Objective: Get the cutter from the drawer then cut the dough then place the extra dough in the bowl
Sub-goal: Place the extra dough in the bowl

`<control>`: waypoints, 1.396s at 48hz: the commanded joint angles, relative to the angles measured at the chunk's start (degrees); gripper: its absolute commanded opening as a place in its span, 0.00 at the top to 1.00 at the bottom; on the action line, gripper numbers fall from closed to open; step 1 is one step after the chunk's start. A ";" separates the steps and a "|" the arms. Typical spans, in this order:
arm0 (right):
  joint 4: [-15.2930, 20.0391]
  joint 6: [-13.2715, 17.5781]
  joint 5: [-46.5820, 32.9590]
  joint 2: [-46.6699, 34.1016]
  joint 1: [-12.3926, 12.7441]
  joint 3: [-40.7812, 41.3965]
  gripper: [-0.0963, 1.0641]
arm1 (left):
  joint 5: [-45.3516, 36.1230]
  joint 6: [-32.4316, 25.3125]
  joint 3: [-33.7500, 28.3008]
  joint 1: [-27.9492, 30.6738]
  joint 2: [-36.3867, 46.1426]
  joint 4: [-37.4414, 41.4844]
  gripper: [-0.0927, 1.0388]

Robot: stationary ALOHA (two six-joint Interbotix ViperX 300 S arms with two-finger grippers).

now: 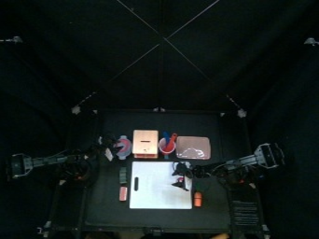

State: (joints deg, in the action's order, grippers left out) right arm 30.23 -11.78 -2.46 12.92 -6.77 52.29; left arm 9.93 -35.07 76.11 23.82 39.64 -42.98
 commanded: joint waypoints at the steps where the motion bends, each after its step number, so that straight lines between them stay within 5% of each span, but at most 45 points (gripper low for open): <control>1: 0.18 0.09 -0.18 0.44 0.35 -1.23 0.13 | 0.70 0.35 -2.11 -0.97 0.09 -2.11 0.14; 22: -0.44 -0.18 -2.64 0.53 1.23 -3.34 0.13 | 4.83 6.50 -5.27 -11.51 -0.44 -5.80 0.15; 38: -7.56 0.09 -16.35 5.89 1.58 0.18 0.13 | 10.99 6.77 -6.42 -23.47 -1.67 3.87 0.15; 51: -7.73 0.00 -20.92 9.32 1.05 2.72 0.13 | 23.99 7.12 -6.77 -34.28 -1.67 13.10 0.16; 67: -9.23 -0.09 -21.97 8.61 1.58 3.16 0.13 | 27.07 8.00 -6.59 -35.95 -4.48 12.48 0.16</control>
State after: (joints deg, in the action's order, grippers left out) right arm 21.36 -11.78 -23.82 21.18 -5.45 56.16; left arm 36.30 -27.33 71.10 -11.95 35.68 -30.15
